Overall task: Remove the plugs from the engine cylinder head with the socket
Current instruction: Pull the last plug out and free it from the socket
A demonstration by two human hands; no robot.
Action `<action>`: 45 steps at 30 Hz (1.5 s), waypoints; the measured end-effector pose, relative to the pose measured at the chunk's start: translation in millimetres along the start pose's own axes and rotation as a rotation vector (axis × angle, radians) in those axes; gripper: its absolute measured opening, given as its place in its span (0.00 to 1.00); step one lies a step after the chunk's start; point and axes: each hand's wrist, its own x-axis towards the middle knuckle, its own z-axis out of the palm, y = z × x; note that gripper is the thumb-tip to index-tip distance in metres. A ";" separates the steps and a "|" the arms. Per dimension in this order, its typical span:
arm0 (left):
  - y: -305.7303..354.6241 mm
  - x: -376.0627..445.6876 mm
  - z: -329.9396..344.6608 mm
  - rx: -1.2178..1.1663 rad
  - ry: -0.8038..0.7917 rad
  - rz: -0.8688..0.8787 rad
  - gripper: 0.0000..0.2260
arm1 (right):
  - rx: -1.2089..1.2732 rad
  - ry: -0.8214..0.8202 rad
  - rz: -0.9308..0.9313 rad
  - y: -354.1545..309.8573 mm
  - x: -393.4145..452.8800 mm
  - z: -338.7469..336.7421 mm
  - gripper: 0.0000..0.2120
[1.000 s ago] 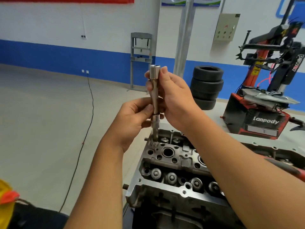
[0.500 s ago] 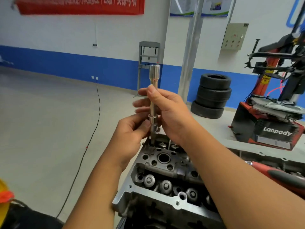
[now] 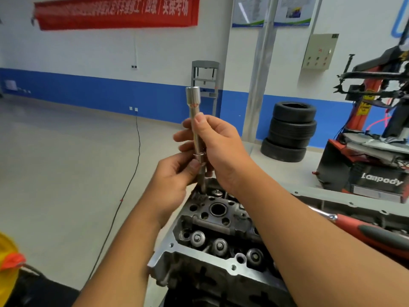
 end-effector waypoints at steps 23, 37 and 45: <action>9.8 3.2 -5.4 0.145 0.011 -0.110 0.09 | 0.069 0.064 0.001 -4.3 -1.7 -0.8 0.08; 17.4 -0.2 -3.1 0.126 0.013 -0.065 0.10 | 0.066 -0.037 -0.043 -3.2 -2.0 -8.8 0.08; 12.8 1.9 -2.0 0.185 0.112 0.007 0.06 | 0.112 -0.029 -0.008 -2.5 -0.5 -7.5 0.09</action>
